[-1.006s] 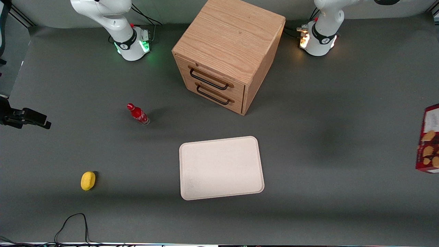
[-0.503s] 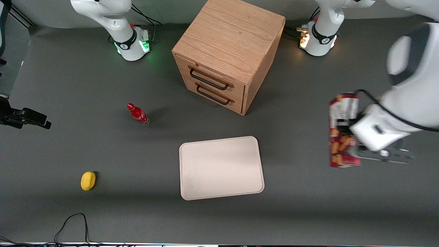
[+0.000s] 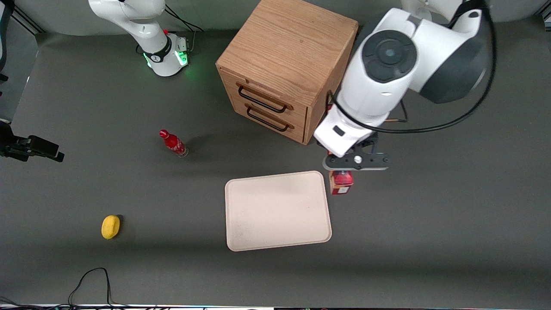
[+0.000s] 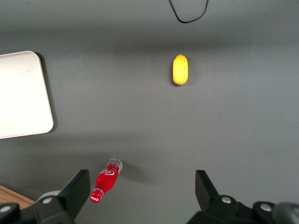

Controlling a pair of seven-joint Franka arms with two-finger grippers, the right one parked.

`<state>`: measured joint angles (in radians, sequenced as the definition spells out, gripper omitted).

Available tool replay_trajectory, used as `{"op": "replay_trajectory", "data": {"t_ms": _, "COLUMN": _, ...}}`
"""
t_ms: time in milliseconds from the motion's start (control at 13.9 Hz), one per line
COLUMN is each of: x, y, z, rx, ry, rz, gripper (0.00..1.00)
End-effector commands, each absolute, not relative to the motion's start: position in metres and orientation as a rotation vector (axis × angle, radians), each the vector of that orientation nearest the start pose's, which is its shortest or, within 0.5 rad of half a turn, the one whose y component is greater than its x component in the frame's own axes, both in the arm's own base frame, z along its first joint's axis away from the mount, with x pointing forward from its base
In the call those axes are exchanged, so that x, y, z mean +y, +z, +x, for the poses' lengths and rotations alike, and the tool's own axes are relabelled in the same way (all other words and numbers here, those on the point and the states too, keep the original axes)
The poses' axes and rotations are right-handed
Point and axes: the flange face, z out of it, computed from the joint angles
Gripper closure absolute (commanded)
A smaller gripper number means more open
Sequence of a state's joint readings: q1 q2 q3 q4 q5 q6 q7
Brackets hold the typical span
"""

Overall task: Place red cookie box on tray
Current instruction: 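Lower the held box onto the tray beside its rim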

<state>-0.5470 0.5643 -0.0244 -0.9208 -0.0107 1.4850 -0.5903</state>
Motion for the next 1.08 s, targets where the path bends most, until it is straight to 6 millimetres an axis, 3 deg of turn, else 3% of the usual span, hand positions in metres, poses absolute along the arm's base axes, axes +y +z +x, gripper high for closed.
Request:
{"op": "replay_trajectory", "data": {"t_ms": 0, "x": -0.379, "y": 0.534, "z": 0.607, "rx": -0.112, "ry": 0.024, "rz": -3.144, "gripper": 1.0}}
{"op": "replay_trajectory", "data": {"t_ms": 287, "x": -0.39, "y": 0.447, "z": 0.637, "rx": -0.119, "ry": 0.002, "rz": -3.155, "gripper": 1.0}}
{"op": "replay_trajectory", "data": {"t_ms": 719, "x": -0.398, "y": 0.315, "z": 0.648, "rx": -0.119, "ry": -0.011, "rz": -3.157, "gripper": 1.0}}
{"op": "replay_trajectory", "data": {"t_ms": 1006, "x": -0.402, "y": 0.266, "z": 0.653, "rx": -0.156, "ry": -0.024, "rz": -3.167, "gripper": 1.0}}
